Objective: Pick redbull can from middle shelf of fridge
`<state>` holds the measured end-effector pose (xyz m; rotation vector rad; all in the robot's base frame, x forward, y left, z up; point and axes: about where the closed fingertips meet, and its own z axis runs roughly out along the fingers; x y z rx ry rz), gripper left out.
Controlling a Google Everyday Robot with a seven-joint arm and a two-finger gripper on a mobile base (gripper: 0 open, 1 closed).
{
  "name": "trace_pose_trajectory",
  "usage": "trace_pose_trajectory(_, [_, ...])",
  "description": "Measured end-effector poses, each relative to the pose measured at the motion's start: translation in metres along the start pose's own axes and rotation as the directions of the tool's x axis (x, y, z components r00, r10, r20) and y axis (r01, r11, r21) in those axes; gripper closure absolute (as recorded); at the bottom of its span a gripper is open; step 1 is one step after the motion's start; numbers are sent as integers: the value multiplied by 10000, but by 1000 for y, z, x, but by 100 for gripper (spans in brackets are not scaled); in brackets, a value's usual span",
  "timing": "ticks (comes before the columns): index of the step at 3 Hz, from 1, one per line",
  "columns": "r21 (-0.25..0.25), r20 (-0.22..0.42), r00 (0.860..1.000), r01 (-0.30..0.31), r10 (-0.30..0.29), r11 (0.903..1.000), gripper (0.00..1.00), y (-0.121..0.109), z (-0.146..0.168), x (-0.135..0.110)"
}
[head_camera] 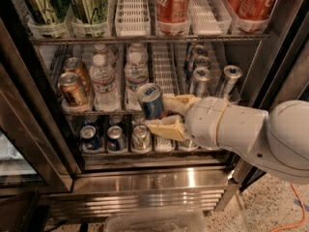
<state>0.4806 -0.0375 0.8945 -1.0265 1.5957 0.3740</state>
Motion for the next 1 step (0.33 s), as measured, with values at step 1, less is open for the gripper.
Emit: trace_pose_trajectory(1, [-96, 22, 10000, 20, -20, 10000, 100, 3, 1, -2])
